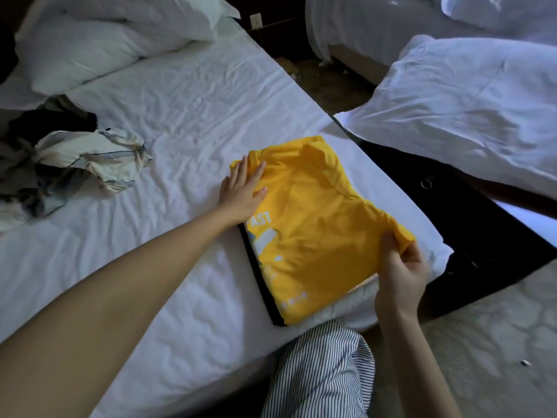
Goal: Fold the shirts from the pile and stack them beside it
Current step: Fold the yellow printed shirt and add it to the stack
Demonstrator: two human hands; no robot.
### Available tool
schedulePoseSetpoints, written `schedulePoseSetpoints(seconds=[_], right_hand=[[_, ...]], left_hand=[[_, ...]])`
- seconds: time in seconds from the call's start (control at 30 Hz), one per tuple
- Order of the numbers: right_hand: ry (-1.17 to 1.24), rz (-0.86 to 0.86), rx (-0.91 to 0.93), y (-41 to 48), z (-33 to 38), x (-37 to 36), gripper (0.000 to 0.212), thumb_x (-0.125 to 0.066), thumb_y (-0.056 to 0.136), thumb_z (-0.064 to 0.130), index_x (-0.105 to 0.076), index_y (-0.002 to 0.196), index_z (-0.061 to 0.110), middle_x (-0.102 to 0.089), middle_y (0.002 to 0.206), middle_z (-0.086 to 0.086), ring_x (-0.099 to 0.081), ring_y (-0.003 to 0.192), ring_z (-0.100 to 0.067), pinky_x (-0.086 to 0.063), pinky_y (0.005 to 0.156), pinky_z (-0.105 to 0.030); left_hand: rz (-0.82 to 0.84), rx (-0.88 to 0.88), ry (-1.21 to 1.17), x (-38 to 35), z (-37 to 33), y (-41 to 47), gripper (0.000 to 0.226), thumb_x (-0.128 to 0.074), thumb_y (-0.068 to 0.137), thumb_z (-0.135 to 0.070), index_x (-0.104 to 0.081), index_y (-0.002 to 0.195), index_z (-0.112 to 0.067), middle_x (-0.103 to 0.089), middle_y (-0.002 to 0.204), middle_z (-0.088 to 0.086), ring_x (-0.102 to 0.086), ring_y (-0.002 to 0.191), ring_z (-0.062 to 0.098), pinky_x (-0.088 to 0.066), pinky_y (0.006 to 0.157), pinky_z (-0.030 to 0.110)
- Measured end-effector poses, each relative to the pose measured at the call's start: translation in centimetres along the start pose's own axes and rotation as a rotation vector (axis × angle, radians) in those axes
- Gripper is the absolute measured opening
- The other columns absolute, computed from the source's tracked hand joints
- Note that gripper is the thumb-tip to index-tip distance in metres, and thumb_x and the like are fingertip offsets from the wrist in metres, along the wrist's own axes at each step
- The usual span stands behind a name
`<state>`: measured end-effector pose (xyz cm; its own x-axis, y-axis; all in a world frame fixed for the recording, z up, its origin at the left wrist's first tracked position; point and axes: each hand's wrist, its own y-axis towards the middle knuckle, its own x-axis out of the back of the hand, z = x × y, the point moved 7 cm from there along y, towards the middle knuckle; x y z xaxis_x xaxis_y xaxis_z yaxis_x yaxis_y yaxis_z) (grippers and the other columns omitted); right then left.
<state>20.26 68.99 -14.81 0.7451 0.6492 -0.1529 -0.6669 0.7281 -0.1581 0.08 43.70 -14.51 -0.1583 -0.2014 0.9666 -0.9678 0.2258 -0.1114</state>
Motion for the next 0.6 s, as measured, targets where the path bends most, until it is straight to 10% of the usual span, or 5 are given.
schedulePoseSetpoints(seconds=[0.23, 0.37, 0.5, 0.6], right_hand=[[-0.142, -0.132, -0.17, 1.1, -2.7, 3.0, 0.017, -0.056, 0.092, 0.013, -0.054, 0.108, 0.007, -0.054, 0.083, -0.002, -0.05, 0.082, -0.014, -0.041, 0.061, -0.015], [-0.381, -0.231, 0.157, -0.3, 2.2, 1.7, 0.06, -0.054, 0.085, 0.034, -0.04, 0.133, 0.0, -0.047, 0.13, -0.017, -0.048, 0.115, -0.028, -0.035, 0.1, -0.036], [-0.893, 0.168, 0.735, -1.6, 4.2, -8.1, 0.057, -0.04, 0.082, 0.037, -0.056, 0.127, 0.007, -0.055, 0.132, -0.017, -0.042, 0.129, -0.041, -0.018, 0.107, -0.041], [-1.303, 0.566, 0.8, -0.4, -0.7, -12.9, 0.064, -0.022, 0.086, 0.049, -0.045, 0.14, 0.023, -0.042, 0.146, -0.007, -0.025, 0.139, -0.042, 0.002, 0.111, -0.042]], left_hand=[[-0.048, 0.006, 0.108, 0.2, -1.0, -0.6, 0.061, -0.03, 0.1, -0.044, 0.005, 0.15, -0.038, 0.023, 0.157, 0.005, 0.02, 0.145, 0.022, 0.01, 0.114, 0.046], [-0.182, -0.142, 0.159, 1.5, -4.5, -2.0, 0.062, -0.036, 0.1, -0.04, -0.003, 0.151, -0.034, 0.019, 0.158, 0.005, 0.017, 0.145, 0.024, 0.012, 0.114, 0.043], [-0.132, -0.372, 0.191, 0.0, -9.0, -3.2, 0.058, -0.033, 0.101, -0.041, -0.008, 0.152, -0.029, 0.007, 0.16, 0.002, 0.008, 0.147, 0.019, 0.008, 0.114, 0.033], [-0.007, -0.404, 0.213, -2.4, -8.6, -2.4, 0.059, -0.029, 0.101, -0.042, -0.002, 0.152, -0.029, 0.004, 0.16, -0.001, 0.005, 0.147, 0.017, 0.006, 0.116, 0.034]])
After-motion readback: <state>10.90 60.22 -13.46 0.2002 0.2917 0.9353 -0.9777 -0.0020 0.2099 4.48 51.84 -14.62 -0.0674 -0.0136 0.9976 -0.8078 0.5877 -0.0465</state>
